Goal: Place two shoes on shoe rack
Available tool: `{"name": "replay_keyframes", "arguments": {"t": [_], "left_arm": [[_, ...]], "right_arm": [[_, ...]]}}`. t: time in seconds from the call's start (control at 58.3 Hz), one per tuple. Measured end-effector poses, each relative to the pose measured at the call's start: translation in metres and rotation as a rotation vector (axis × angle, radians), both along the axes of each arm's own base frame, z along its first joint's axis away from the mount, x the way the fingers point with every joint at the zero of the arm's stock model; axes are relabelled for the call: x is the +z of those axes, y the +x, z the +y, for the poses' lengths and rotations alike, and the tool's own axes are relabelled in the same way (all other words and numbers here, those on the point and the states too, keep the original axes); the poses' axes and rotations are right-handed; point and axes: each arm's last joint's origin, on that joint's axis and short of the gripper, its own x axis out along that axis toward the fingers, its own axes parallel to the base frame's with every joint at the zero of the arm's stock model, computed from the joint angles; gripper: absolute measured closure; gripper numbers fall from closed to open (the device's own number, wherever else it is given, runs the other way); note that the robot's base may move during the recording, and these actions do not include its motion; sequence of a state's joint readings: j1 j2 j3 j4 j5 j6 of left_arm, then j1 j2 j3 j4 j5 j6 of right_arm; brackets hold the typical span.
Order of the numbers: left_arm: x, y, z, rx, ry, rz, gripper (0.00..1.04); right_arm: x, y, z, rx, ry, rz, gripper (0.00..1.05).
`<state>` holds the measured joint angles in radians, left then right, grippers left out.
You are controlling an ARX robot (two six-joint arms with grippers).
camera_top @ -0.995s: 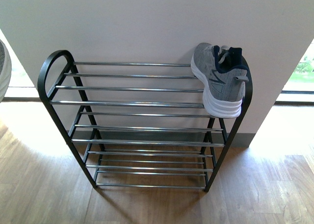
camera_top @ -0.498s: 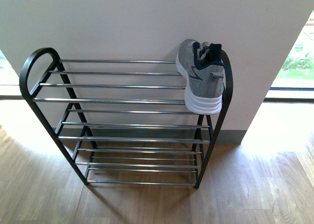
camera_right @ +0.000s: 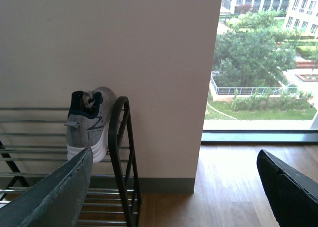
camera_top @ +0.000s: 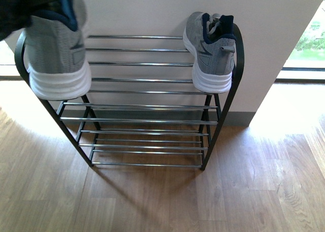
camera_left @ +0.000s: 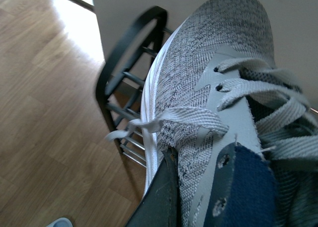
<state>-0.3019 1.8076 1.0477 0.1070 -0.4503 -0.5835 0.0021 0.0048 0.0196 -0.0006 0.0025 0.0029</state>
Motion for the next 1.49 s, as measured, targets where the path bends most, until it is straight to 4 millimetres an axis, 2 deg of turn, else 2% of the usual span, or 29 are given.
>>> {"name": "replay_keyframes", "arguments": {"t": [0.223, 0.36, 0.463, 0.789, 0.961, 1.081, 1.115, 1.236, 1.321, 1.424, 1.493], "left_arm": [[-0.017, 0.059, -0.067, -0.158, -0.009, 0.050, 1.03], [-0.025, 0.078, -0.102, -0.214, -0.006, 0.058, 1.03], [-0.033, 0.088, -0.119, -0.234, -0.008, 0.075, 1.03], [-0.079, 0.114, -0.135, -0.255, 0.014, 0.141, 1.03], [-0.079, 0.128, -0.139, -0.256, -0.020, 0.115, 1.03], [-0.079, 0.127, -0.140, -0.268, -0.038, 0.122, 1.03], [-0.080, 0.126, -0.142, -0.271, -0.059, 0.132, 0.95], [-0.078, 0.121, -0.142, -0.291, -0.108, 0.142, 0.76], [-0.069, 0.114, -0.140, -0.304, -0.153, 0.147, 0.62], [-0.050, 0.105, -0.136, -0.311, -0.198, 0.144, 0.46], [-0.018, 0.096, -0.130, -0.294, -0.200, 0.089, 0.30]], "right_arm": [[0.000, 0.000, 0.000, 0.000, 0.000, 0.000, 0.09], [0.000, 0.000, 0.000, 0.000, 0.000, 0.000, 0.09], [0.000, 0.000, 0.000, 0.000, 0.000, 0.000, 0.09], [0.000, 0.000, 0.000, 0.000, 0.000, 0.000, 0.09], [0.000, 0.000, 0.000, 0.000, 0.000, 0.000, 0.09], [0.000, 0.000, 0.000, 0.000, 0.000, 0.000, 0.09], [0.000, 0.000, 0.000, 0.000, 0.000, 0.000, 0.09], [0.000, 0.000, 0.000, 0.000, 0.000, 0.000, 0.09], [0.000, 0.000, 0.000, 0.000, 0.000, 0.000, 0.09], [0.000, 0.000, 0.000, 0.000, 0.000, 0.000, 0.09], [0.000, 0.000, 0.000, 0.000, 0.000, 0.000, 0.09]]}}
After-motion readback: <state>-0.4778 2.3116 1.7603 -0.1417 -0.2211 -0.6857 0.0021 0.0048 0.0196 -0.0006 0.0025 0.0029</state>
